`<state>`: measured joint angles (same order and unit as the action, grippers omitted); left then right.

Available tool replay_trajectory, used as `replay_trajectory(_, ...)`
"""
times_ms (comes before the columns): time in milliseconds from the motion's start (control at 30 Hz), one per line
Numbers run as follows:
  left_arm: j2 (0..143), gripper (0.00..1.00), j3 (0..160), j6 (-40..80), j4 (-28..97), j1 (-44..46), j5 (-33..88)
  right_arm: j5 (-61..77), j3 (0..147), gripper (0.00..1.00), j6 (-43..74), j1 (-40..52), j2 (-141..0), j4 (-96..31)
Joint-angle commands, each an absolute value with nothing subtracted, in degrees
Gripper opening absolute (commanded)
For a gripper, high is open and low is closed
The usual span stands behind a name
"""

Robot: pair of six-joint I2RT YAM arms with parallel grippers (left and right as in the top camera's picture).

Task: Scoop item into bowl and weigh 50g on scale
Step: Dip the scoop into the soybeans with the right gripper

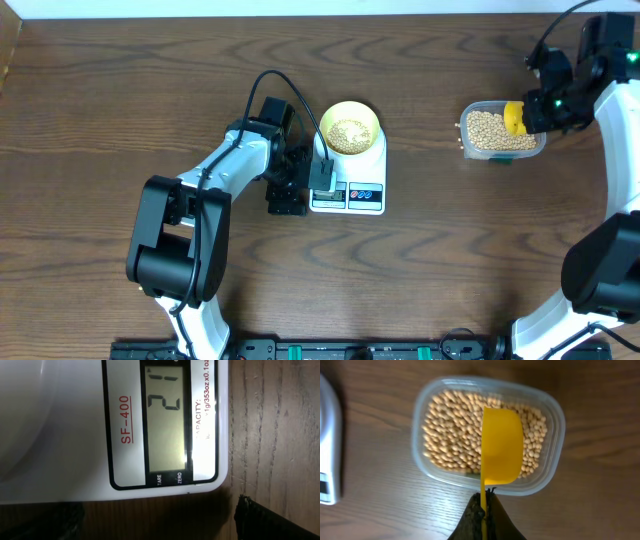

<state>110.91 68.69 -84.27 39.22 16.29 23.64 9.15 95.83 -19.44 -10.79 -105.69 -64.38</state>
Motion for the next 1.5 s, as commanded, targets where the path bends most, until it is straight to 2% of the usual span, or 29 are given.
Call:
replay_trajectory(0,111.6,0.98,68.0,-85.1,39.6,16.8,24.8,6.1,92.1,0.01,-18.9,-10.9,-104.8,-60.5)
replay_trajectory(233,111.6,0.98,68.0,-85.1,39.6,16.8,24.8,6.9,86.1,0.01,-15.4,-10.9,-104.8,-53.8)
replay_trajectory(400,111.6,0.98,68.0,-85.1,39.6,16.8,24.8,15.8,83.7,0.01,-14.8,-10.9,-104.8,-51.4)
replay_trajectory(600,111.6,0.98,68.0,-85.1,39.6,16.8,24.8,22.7,83.7,0.01,-13.1,-11.2,-104.8,-51.4)
replay_trajectory(1100,111.6,0.98,68.0,-85.1,39.6,16.8,24.8,23.6,81.1,0.01,-4.7,-17.3,-104.8,-50.4)
replay_trajectory(1467,111.6,0.98,68.0,-85.1,39.6,16.8,24.8,37.0,79.2,0.01,-4.7,-19.6,-104.8,-48.4)
